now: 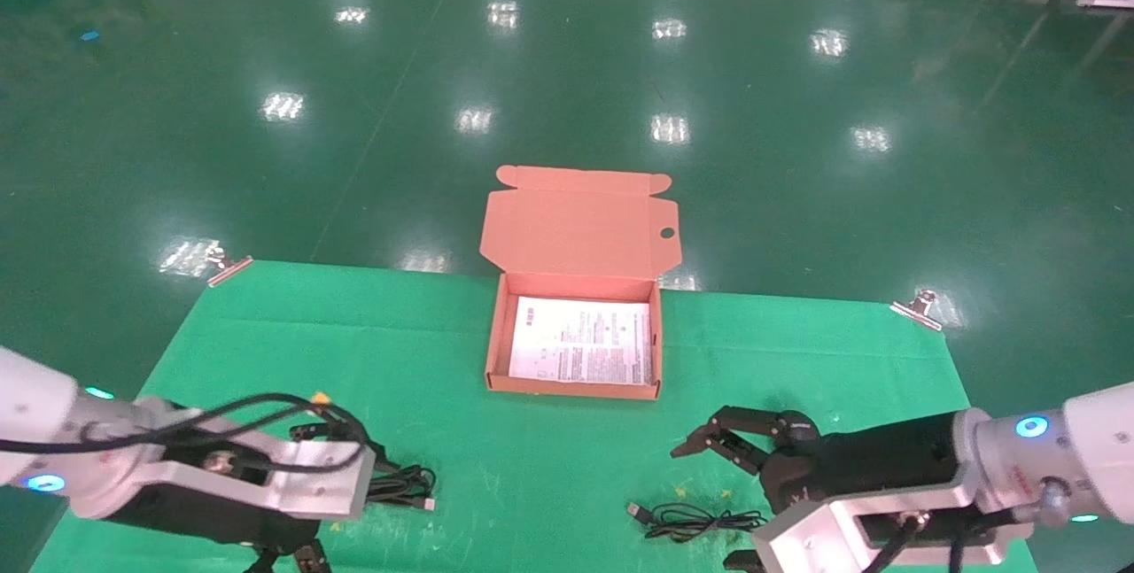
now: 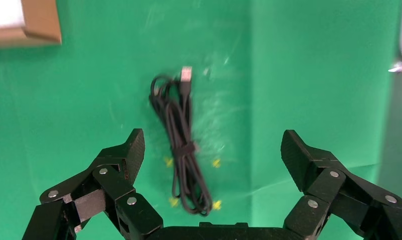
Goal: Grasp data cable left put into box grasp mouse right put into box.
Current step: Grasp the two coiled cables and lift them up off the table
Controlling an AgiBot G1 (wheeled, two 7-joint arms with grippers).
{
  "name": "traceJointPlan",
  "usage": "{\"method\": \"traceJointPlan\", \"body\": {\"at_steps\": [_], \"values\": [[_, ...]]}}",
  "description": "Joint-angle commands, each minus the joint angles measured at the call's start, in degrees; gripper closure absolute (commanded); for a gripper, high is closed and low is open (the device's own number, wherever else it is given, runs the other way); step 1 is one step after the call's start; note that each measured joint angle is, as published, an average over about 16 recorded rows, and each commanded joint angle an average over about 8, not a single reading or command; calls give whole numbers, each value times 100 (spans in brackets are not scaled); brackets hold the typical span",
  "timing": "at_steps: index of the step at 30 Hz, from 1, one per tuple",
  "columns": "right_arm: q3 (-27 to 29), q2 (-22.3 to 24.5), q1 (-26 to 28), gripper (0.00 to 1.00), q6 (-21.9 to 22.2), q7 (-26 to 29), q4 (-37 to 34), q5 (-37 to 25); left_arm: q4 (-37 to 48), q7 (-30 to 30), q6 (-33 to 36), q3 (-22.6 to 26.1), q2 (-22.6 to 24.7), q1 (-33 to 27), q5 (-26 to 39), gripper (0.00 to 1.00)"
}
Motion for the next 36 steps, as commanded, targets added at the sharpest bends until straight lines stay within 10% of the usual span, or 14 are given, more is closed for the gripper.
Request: {"method": "traceJointPlan", "body": {"at_steps": [1, 10, 36], "values": [[-122, -77, -94, 0, 238, -4, -4, -438, -2, -21, -192, 169, 135, 73, 459, 0], [-331, -300, -421, 0, 829, 544, -16, -1523, 173, -225, -614, 293, 320, 241, 1038, 0], [-392, -842, -514, 0, 710, 1860, -639, -1983, 1487, -151, -1219, 271, 734, 359, 1153, 0]]}}
